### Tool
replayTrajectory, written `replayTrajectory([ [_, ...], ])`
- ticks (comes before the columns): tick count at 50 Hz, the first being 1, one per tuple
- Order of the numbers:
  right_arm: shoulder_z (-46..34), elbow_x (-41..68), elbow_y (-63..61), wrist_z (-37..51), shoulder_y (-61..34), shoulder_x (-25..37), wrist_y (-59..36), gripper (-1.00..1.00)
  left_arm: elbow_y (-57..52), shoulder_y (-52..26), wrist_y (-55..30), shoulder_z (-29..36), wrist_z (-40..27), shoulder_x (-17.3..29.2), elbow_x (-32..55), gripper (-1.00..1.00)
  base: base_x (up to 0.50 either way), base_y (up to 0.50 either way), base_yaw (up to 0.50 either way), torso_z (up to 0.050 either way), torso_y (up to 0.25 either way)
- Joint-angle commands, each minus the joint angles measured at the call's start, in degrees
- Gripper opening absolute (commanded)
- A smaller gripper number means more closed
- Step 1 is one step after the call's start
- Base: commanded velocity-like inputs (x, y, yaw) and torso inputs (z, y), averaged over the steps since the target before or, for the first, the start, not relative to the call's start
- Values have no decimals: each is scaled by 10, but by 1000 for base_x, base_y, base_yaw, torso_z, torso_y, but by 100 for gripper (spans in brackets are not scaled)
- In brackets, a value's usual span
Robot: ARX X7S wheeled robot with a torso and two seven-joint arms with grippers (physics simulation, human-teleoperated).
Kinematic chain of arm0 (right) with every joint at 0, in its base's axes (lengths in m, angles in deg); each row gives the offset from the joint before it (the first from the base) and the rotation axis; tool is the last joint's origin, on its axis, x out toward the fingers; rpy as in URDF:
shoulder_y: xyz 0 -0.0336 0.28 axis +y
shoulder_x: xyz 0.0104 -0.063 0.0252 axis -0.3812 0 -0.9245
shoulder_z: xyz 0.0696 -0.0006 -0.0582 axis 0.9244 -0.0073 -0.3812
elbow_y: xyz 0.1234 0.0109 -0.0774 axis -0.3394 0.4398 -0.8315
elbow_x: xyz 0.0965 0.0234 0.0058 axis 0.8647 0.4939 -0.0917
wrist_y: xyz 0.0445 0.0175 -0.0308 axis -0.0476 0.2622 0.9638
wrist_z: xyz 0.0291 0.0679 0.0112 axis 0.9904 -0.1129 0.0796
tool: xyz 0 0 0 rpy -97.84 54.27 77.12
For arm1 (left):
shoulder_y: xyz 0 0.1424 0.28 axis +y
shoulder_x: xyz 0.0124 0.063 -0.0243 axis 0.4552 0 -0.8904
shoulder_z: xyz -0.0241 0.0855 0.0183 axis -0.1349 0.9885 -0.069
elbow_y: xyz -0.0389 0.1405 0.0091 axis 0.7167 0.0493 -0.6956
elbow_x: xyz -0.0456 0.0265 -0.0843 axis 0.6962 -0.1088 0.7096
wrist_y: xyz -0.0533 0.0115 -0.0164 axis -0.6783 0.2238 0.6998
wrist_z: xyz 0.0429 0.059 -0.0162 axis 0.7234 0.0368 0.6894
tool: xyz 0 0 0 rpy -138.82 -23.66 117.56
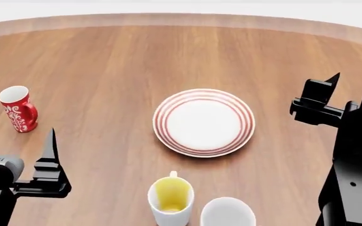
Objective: Pick up the red mug and put it on the plate
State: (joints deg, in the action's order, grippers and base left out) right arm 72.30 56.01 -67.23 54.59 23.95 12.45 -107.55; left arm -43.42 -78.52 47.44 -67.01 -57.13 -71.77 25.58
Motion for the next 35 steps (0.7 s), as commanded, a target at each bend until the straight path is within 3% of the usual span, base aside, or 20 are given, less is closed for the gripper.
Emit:
replayTrajectory([
  [1, -1, 3, 10, 1, -4, 1, 1, 100, 3, -1, 2, 2, -4, 4, 4, 100, 500, 0, 0, 0, 0],
  [35, -18, 11, 30, -3, -3, 4, 10, 100, 16, 3, 15, 4, -15, 11, 17, 100, 500, 0, 0, 0, 1],
])
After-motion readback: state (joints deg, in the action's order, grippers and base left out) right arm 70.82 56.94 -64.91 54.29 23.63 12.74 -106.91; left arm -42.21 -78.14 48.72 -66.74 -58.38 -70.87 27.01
